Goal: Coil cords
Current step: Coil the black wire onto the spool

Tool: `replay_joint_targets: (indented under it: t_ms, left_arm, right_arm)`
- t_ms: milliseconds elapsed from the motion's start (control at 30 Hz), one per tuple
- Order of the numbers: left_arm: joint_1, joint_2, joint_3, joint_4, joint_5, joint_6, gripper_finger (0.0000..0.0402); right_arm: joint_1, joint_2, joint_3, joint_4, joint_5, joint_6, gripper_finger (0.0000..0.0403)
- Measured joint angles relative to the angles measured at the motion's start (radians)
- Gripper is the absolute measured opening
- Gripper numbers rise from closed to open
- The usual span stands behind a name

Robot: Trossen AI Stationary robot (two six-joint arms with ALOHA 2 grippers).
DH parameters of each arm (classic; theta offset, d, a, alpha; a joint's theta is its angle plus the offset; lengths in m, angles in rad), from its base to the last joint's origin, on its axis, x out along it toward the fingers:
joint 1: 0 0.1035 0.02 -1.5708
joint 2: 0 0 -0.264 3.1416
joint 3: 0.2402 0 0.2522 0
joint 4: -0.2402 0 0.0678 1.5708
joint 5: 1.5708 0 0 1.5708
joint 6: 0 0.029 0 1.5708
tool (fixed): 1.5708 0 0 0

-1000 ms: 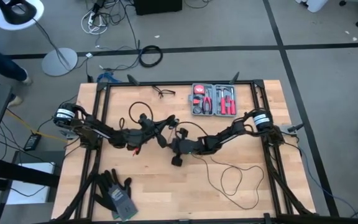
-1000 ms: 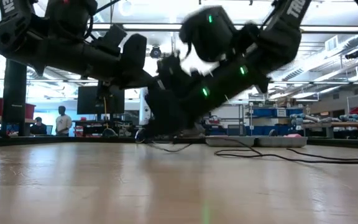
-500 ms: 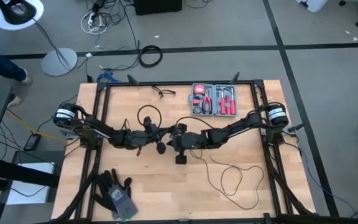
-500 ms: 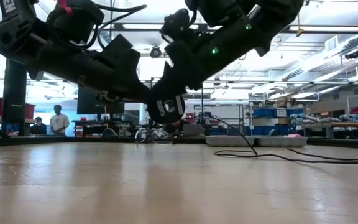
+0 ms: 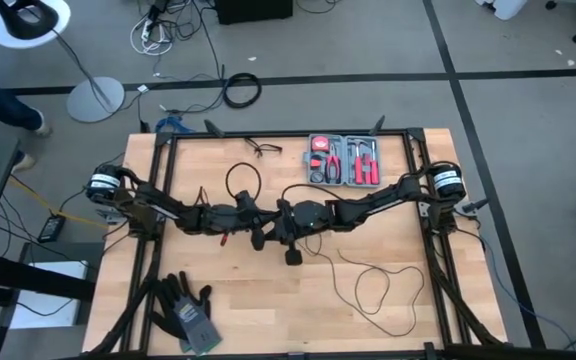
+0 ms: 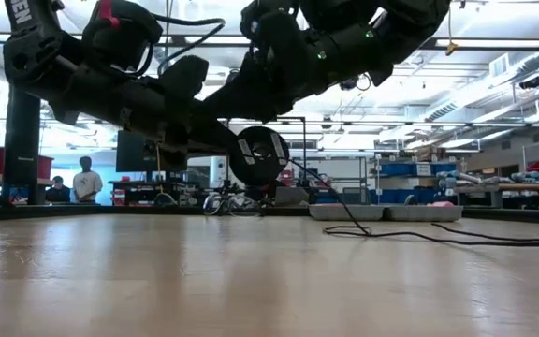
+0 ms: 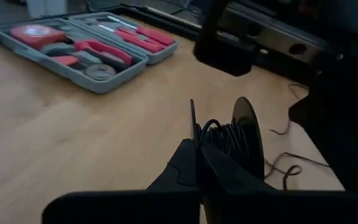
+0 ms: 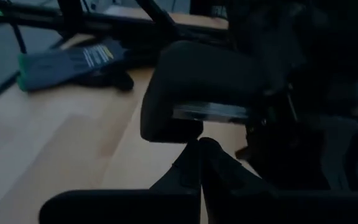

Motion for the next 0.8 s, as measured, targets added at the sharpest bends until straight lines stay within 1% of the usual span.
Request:
replay_joint_targets:
  t_ms: [167, 267, 333, 467, 600, 800]
  left_arm:
    - [0.012, 0.0, -0.001, 0.081, 0.046, -0.045, 0.0]
    - [0.014, 0.002, -0.003, 0.092, 0.071, -0.051, 0.0]
    - [0.014, 0.002, -0.003, 0.085, 0.075, -0.05, 0.0]
    - [0.013, 0.001, -0.002, 0.001, 0.077, -0.054, 0.0]
    - [0.012, 0.0, -0.001, -0.047, 0.079, -0.054, 0.0]
    - [0.012, 0.0, -0.001, -0.014, 0.074, -0.045, 0.0]
  right_arm:
    - [-0.016, 0.005, 0.0, -0.017, -0.01, -0.002, 0.0]
    - [-0.018, 0.005, 0.0, -0.02, -0.004, -0.005, 0.0]
    - [-0.02, 0.005, 0.001, -0.018, 0.005, -0.017, 0.0]
    - [-0.027, 0.005, 0.0, -0.023, 0.06, -0.026, 0.0]
    - [-0.034, 0.005, 0.0, -0.026, 0.068, -0.031, 0.0]
    - [-0.035, 0.005, 0.0, -0.022, 0.06, -0.023, 0.0]
